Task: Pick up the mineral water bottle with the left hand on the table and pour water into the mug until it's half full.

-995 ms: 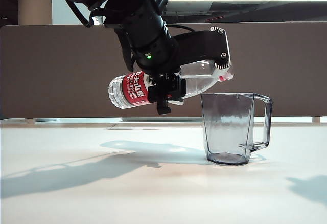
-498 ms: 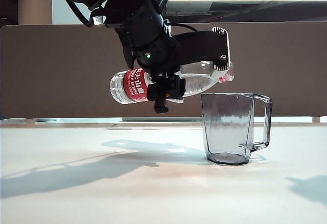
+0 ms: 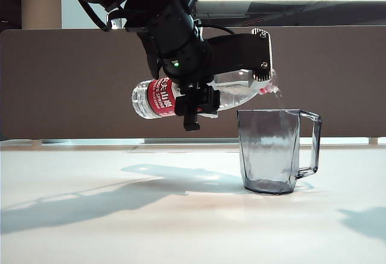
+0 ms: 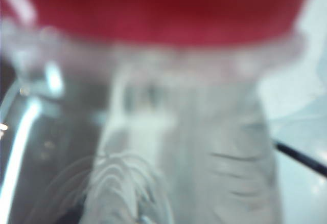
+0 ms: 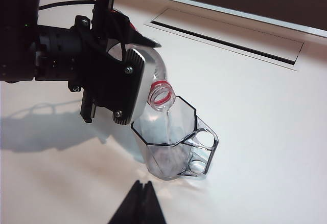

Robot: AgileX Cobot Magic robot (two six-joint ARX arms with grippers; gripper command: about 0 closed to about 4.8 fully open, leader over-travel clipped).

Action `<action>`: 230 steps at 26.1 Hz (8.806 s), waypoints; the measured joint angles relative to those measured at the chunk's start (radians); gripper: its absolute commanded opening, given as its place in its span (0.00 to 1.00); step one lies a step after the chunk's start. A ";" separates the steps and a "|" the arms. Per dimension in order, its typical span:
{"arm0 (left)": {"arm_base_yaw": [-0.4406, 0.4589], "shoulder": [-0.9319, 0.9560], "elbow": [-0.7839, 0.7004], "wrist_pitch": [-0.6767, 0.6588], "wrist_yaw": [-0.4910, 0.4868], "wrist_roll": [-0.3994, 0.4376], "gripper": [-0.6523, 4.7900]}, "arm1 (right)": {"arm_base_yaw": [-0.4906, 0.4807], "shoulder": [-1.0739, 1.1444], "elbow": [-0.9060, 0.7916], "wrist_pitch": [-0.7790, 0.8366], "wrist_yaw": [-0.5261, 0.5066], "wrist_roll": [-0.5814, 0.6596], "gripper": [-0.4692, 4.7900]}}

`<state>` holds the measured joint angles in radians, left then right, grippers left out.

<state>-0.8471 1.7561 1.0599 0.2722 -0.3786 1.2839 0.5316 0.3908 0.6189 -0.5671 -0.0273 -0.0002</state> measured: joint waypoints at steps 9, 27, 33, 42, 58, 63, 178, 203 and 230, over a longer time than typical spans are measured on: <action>0.000 0.000 0.000 0.015 -0.016 0.019 0.51 | 0.000 0.000 0.000 0.000 0.000 0.000 0.09; 0.009 0.000 0.000 0.017 -0.017 0.025 0.51 | 0.000 0.000 0.000 0.000 0.000 0.000 0.09; 0.019 0.000 0.000 0.017 -0.018 0.025 0.51 | 0.000 0.000 0.000 0.000 0.000 0.000 0.09; 0.018 0.000 0.000 0.019 -0.017 0.048 0.51 | 0.000 0.000 0.000 0.000 -0.008 0.000 0.09; 0.019 0.000 0.000 0.021 -0.018 0.048 0.51 | 0.000 0.000 0.000 0.000 -0.016 0.000 0.09; 0.019 0.000 0.000 0.022 -0.018 0.048 0.51 | 0.000 0.000 0.000 0.000 -0.016 0.000 0.09; 0.018 0.000 0.001 0.024 -0.045 0.072 0.51 | 0.000 0.000 0.000 0.000 -0.018 0.000 0.09; 0.116 -0.137 0.000 -0.053 0.163 -0.732 0.51 | 0.000 0.000 0.000 0.000 -0.018 0.000 0.09; 0.507 -0.227 -0.109 -0.248 1.176 -0.941 0.51 | 0.000 0.000 0.000 0.000 -0.018 0.000 0.09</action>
<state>-0.3405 1.5295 0.9504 0.0238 0.7975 0.3424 0.5316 0.3908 0.6189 -0.5667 -0.0456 -0.0002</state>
